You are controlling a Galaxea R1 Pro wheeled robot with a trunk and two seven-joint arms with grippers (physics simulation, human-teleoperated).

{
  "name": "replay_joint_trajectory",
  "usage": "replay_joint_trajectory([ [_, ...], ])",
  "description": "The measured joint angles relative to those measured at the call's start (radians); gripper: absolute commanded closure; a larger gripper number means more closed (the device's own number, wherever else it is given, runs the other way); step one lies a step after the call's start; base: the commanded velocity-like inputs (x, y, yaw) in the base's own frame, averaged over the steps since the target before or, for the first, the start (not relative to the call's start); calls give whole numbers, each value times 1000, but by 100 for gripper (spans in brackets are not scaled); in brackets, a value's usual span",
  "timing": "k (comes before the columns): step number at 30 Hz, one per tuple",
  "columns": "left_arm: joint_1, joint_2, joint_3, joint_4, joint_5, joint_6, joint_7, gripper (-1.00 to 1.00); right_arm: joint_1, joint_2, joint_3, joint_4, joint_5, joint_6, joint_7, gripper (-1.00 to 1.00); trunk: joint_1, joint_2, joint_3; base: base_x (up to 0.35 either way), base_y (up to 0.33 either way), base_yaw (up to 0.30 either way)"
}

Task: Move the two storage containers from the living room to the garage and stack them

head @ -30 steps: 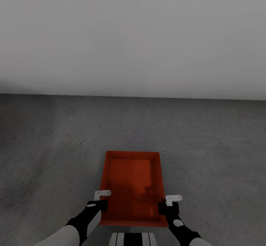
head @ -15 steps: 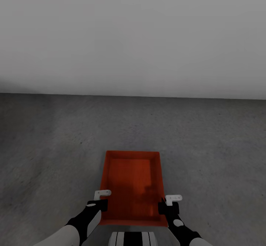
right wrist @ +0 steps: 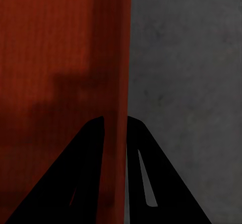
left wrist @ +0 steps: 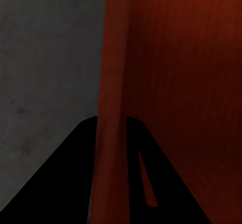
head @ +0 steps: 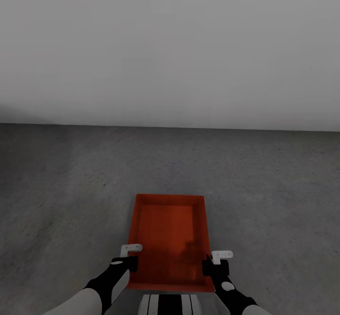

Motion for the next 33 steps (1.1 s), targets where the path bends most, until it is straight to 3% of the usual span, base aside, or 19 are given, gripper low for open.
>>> replay_joint_trajectory([
  [28, 0, 0, -1, 0, 1, -1, 0, 100, 0, 0, -3, 0, 5, 0, 0, 100, 0, 0, 0, 0, 0, 0],
  [29, 0, 0, 0, 0, 0, -1, 0, -100, 0, 0, -1, 0, 2, 1, -1, -100, 0, 0, 0, 0, 0, 0],
  [30, -1, 8, 28, -4, -21, -16, 4, -100, 1, 1, -24, -4, 10, 0, 3, -100, 14, 0, 0, 0, 0, 0],
  [31, -1, 9, 30, -3, -23, -16, 5, -100, 1, 1, -28, -4, 9, 0, 3, -100, 45, 0, 0, 0, 0, 0],
  [33, -1, 9, 30, -3, -23, -16, 5, -100, 1, 1, -28, -5, 9, 0, 2, -100, 41, 0, 0, 0, 0, 0],
])
